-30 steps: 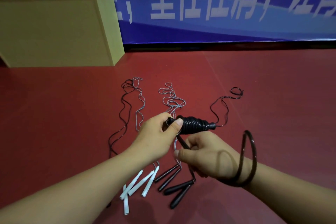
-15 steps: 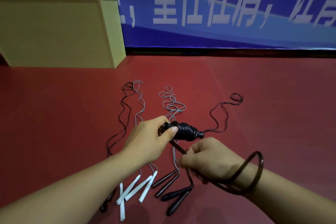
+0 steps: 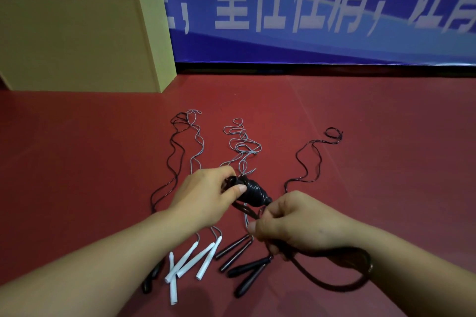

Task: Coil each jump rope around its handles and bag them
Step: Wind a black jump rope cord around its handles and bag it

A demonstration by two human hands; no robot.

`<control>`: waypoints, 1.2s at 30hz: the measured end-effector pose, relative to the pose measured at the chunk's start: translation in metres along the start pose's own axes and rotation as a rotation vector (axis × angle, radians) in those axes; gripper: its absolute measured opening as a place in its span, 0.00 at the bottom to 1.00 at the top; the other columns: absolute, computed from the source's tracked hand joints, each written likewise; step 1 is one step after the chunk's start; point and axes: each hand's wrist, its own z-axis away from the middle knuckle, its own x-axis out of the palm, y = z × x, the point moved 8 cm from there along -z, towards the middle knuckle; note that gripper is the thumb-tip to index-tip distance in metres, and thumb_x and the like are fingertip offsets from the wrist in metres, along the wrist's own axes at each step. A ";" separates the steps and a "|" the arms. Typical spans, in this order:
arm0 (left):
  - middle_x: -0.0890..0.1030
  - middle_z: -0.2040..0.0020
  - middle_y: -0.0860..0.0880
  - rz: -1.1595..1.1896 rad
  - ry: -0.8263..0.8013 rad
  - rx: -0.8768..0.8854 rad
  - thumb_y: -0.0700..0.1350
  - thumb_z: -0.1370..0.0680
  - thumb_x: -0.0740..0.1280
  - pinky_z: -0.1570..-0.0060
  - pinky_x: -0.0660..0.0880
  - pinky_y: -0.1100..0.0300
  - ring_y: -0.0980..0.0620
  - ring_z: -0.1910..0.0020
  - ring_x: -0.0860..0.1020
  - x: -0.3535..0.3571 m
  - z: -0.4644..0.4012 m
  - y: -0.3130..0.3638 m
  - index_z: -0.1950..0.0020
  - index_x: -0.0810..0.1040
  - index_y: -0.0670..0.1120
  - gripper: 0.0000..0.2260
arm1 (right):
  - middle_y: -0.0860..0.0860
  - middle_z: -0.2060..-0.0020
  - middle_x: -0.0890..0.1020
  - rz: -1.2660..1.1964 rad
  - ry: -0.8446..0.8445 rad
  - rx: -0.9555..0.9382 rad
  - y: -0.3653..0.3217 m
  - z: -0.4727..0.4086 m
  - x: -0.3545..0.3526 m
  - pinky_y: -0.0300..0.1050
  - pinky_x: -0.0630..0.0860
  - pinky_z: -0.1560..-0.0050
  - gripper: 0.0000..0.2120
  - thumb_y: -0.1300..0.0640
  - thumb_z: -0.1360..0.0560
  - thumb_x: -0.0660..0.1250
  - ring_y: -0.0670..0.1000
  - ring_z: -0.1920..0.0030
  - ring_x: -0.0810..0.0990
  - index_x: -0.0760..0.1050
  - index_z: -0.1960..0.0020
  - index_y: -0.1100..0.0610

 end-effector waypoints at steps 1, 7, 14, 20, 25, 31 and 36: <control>0.73 0.70 0.53 -0.010 -0.013 0.014 0.59 0.23 0.66 0.66 0.69 0.55 0.50 0.65 0.74 0.002 0.001 0.001 0.61 0.69 0.55 0.12 | 0.54 0.72 0.79 -0.008 -0.001 -0.007 -0.001 0.001 0.000 0.47 0.70 0.64 0.14 0.51 0.26 0.71 0.53 0.70 0.72 0.77 0.68 0.55; 0.76 0.65 0.55 0.033 -0.166 0.096 0.56 0.23 0.67 0.62 0.71 0.56 0.52 0.62 0.75 0.014 0.005 0.006 0.55 0.75 0.53 0.08 | 0.51 0.70 0.78 -0.004 0.077 -0.035 0.004 -0.001 -0.015 0.46 0.70 0.64 0.12 0.56 0.21 0.62 0.50 0.69 0.73 0.80 0.60 0.57; 0.77 0.65 0.55 0.073 -0.248 0.157 0.55 0.21 0.65 0.60 0.72 0.55 0.55 0.63 0.75 0.017 0.013 0.023 0.57 0.73 0.55 0.07 | 0.46 0.71 0.76 0.398 0.344 -0.146 0.003 -0.004 -0.056 0.35 0.70 0.70 0.10 0.51 0.20 0.63 0.41 0.73 0.72 0.77 0.58 0.49; 0.77 0.65 0.53 0.178 -0.314 0.180 0.55 0.22 0.62 0.59 0.74 0.50 0.52 0.63 0.75 0.019 0.016 0.031 0.57 0.73 0.54 0.08 | 0.45 0.72 0.76 0.386 0.471 -0.213 0.003 -0.006 -0.073 0.32 0.68 0.70 0.07 0.46 0.26 0.70 0.41 0.72 0.72 0.80 0.60 0.48; 0.75 0.67 0.53 0.350 -0.440 0.171 0.55 0.22 0.61 0.63 0.70 0.55 0.55 0.68 0.70 0.023 0.021 0.041 0.57 0.75 0.54 0.08 | 0.45 0.72 0.77 0.360 0.472 -0.239 0.004 -0.007 -0.074 0.31 0.68 0.69 0.07 0.48 0.28 0.73 0.40 0.72 0.71 0.78 0.61 0.48; 0.74 0.64 0.51 0.694 -0.565 0.143 0.50 0.21 0.62 0.60 0.67 0.62 0.55 0.63 0.70 0.016 0.028 0.055 0.55 0.76 0.47 0.08 | 0.44 0.73 0.76 0.073 0.391 -0.215 0.006 -0.006 -0.072 0.31 0.69 0.68 0.06 0.53 0.28 0.73 0.40 0.72 0.71 0.81 0.60 0.55; 0.78 0.62 0.47 1.115 -0.582 -0.069 0.51 0.22 0.64 0.60 0.74 0.62 0.53 0.64 0.76 0.008 0.031 0.058 0.56 0.78 0.46 0.10 | 0.49 0.73 0.79 -0.209 0.226 -0.188 0.002 -0.002 -0.061 0.35 0.71 0.74 0.08 0.57 0.25 0.69 0.43 0.75 0.75 0.81 0.57 0.62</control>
